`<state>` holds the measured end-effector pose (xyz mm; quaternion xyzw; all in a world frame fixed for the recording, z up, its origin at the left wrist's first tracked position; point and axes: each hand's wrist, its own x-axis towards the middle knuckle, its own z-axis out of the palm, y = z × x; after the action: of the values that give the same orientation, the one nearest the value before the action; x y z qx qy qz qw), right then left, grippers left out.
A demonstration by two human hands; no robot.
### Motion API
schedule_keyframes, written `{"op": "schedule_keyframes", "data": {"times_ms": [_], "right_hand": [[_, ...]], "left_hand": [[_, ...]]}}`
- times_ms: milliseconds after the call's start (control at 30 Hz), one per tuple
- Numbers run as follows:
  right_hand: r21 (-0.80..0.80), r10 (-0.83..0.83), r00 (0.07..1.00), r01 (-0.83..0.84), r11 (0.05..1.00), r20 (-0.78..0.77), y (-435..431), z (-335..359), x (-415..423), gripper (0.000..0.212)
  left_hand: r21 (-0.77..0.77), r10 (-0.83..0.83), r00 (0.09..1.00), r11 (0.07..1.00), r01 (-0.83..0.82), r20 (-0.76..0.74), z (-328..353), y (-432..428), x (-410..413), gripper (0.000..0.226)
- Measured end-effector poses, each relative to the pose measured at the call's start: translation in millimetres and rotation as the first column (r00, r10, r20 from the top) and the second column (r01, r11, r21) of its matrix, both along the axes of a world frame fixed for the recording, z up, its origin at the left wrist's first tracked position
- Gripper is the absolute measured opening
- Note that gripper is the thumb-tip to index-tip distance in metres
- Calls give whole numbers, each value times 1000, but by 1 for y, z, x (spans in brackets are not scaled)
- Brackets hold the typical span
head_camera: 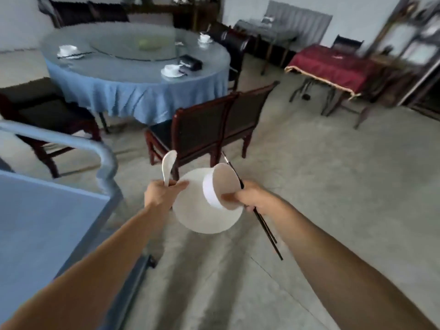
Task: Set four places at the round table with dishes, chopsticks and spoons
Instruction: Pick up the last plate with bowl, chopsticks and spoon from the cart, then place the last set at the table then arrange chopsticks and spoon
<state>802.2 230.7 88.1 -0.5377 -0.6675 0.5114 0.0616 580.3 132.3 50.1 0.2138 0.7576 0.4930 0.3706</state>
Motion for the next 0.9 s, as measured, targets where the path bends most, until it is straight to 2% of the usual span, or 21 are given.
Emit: {"op": "schedule_keyframes", "data": {"times_ms": [100,333,633,900], "right_hand": [[-45,-176,984,175,984,-27,44,0,92,15],[-132,-467,881,456,880,-71,167,-17,230,33],[-190,-595,791,569,800,-140,460,-31,294,31],[-148,-603,793,588,795,-89,749,0,327,33]], "left_hand": [[22,-162,987,986,162,-2,5,85,78,30],[48,-408,911,913,406,52,0,264,209,26],[52,-520,837,853,519,169,-14,577,278,15],[47,-554,806,829,558,210,21,860,305,22]]}}
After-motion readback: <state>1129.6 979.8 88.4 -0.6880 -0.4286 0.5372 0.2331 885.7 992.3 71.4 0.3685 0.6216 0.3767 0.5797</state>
